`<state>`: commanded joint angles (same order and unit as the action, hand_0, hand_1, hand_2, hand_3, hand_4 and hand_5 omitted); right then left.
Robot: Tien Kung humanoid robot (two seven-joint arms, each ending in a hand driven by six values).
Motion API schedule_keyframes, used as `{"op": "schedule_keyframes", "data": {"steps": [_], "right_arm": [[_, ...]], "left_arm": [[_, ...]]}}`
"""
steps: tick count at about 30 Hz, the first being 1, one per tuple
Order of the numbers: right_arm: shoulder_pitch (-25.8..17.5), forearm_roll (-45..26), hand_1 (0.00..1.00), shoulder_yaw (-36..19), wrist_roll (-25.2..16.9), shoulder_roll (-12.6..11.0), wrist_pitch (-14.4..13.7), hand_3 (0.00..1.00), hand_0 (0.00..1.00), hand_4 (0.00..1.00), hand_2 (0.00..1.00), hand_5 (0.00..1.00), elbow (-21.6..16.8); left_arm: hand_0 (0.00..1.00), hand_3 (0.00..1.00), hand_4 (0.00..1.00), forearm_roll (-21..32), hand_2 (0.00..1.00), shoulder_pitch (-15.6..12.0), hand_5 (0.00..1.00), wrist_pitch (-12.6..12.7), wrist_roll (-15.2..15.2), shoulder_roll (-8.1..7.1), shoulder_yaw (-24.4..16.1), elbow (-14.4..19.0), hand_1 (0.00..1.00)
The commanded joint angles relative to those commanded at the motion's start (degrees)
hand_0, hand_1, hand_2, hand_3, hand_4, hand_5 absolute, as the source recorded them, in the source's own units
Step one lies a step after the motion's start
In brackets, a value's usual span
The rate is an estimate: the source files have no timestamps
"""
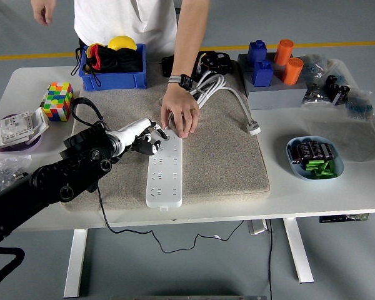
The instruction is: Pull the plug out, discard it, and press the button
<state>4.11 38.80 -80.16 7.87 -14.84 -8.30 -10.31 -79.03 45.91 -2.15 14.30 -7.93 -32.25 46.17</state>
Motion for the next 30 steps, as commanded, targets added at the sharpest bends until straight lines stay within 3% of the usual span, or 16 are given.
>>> {"op": "schedule_keyframes", "data": {"steps": [7,15,22,23,28,29,30], "right_arm": [[0.0,0.1,0.654,-0.2,0.0,0.0,0.0,0.612,0.743,0.648,0.64,0.468,0.0],[0.0,0.1,0.655,-0.4,-0.1,0.1,-0.1,0.612,0.743,0.648,0.64,0.468,0.0],[-0.1,0.2,0.654,-0.6,-0.1,0.3,0.0,0.612,0.743,0.648,0.64,0.468,0.0],[-0.2,0.3,0.654,-0.7,-0.1,0.3,0.0,0.612,0.743,0.648,0.64,0.468,0.0],[-0.3,0.5,0.654,-1.0,0.0,0.4,0.1,0.612,0.743,0.648,0.64,0.468,0.0],[-0.3,0.5,0.654,-1.0,0.0,0.4,0.1,0.612,0.743,0.648,0.64,0.468,0.0],[-0.3,0.5,0.654,-1.0,0.0,0.4,0.1,0.612,0.743,0.648,0.64,0.468,0.0]], "left_arm": [[0.015,0.666,0.423,-0.9,0.05,-0.2,0.002,0.3,-0.4,-0.21,-2.4,1.9,0.045],[0.014,0.666,0.419,-3.3,0.05,-1.6,0.002,0.5,-0.8,-1.0,-9.3,4.9,0.045],[0.009,0.662,0.401,-8.7,0.07,-4.8,0.002,3.1,-4.8,-3.03,-19.1,7.7,0.045],[0.1,0.661,0.506,-9.7,0.189,-5.5,0.002,3.4,-5.3,-3.46,-20.7,8.3,0.125],[0.1,0.661,0.506,-13.0,0.189,-9.0,0.002,4.4,-6.5,-5.66,-30.0,12.0,0.125],[0.503,0.691,0.653,-13.6,0.503,-9.8,0.037,4.5,-6.7,-6.09,-32.0,12.8,0.566],[0.503,0.691,0.653,-13.8,0.503,-10.1,0.037,4.5,-6.9,-6.29,-32.9,13.1,0.566]]}}
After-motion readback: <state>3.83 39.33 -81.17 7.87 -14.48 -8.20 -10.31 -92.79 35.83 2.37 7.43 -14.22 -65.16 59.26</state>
